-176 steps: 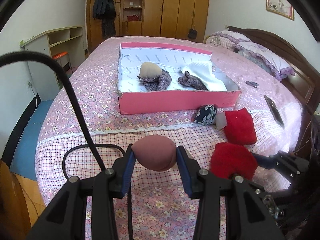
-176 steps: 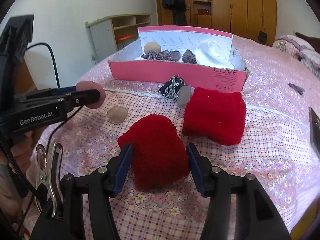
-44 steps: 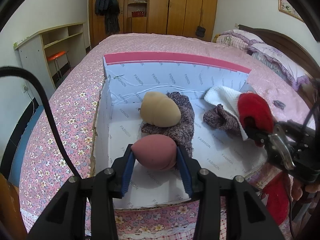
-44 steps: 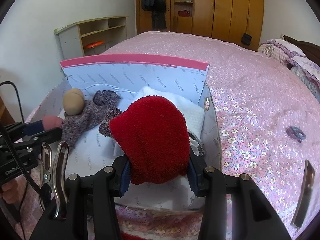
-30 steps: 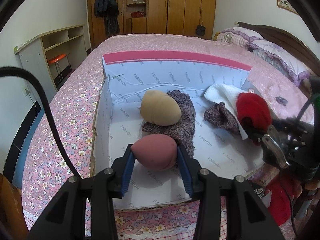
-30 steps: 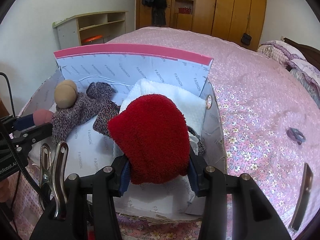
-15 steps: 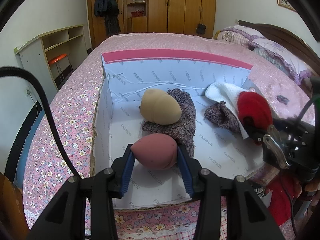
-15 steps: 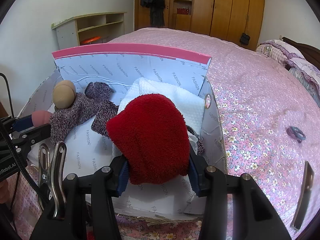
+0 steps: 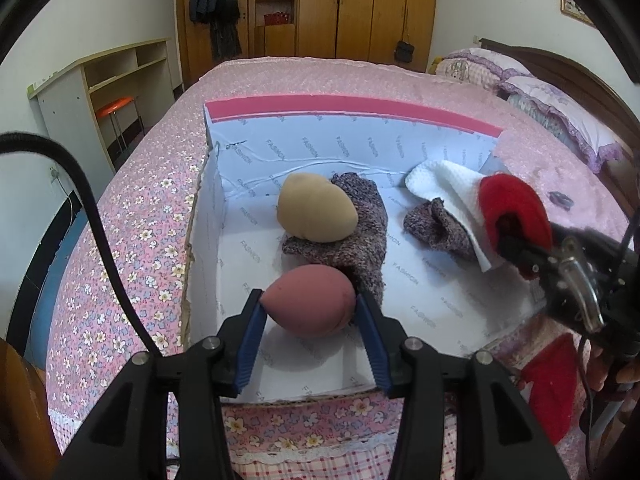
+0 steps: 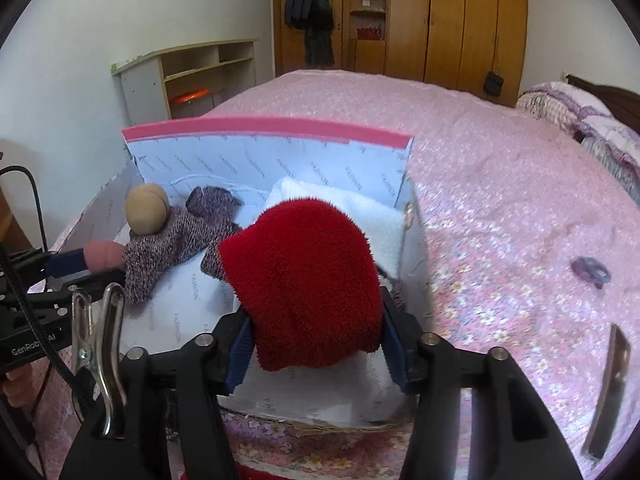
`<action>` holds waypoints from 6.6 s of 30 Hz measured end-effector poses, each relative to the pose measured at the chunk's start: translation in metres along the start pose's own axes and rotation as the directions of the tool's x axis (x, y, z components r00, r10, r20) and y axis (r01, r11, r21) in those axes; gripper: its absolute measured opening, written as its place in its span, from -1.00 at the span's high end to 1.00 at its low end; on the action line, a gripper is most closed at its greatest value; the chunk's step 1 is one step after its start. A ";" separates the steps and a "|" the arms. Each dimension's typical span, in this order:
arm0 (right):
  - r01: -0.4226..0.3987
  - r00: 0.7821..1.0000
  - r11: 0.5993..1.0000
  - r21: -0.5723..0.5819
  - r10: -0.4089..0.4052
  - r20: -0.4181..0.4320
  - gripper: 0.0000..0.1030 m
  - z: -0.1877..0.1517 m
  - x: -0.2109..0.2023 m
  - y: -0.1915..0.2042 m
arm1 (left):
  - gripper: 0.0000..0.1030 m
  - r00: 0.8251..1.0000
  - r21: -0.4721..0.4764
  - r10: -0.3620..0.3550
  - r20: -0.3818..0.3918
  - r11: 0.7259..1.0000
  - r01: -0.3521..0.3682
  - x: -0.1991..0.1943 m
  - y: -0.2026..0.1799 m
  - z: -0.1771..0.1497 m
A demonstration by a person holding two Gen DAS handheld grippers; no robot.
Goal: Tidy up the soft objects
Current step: 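Lower the pink sponge and red hat into the box and open both grippers, then withdraw both grippers from the box toward the remaining items, then grasp a red knit item with the right gripper while the left gripper grasps the translucent beige pad, then carry the beige pad and red knit item toward the shoebox with both grippers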
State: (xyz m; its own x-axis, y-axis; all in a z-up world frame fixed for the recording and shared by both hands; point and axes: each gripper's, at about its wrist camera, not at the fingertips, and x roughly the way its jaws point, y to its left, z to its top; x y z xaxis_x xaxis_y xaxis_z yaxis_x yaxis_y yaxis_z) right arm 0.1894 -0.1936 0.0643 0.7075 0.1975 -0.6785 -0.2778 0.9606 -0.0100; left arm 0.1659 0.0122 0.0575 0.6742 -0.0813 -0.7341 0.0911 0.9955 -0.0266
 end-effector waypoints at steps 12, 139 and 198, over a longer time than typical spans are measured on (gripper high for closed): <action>-0.009 0.999 1.000 0.001 0.009 0.039 -0.20 0.003 -0.023 -0.001 | 0.05 0.999 -0.007 -0.046 0.015 0.999 0.047 -0.027 0.005 -0.004; -0.065 0.997 0.988 0.140 0.059 0.042 -0.21 -0.120 -0.092 0.018 | 0.17 0.997 0.027 -0.079 0.021 0.997 0.078 -0.074 -0.028 -0.137; -0.216 0.972 0.960 0.176 0.195 0.129 0.67 -0.119 -0.162 0.034 | 0.76 0.978 -0.030 -0.175 0.116 0.983 0.180 -0.133 -0.008 -0.125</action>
State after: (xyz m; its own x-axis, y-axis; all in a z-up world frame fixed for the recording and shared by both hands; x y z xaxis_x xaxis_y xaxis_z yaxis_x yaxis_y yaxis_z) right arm -0.0122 -0.2159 0.0870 0.7176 0.4049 -0.5667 -0.3054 0.9142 0.2664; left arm -0.0158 0.0210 0.0703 0.7282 -0.2598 -0.6342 0.1888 0.9656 -0.1787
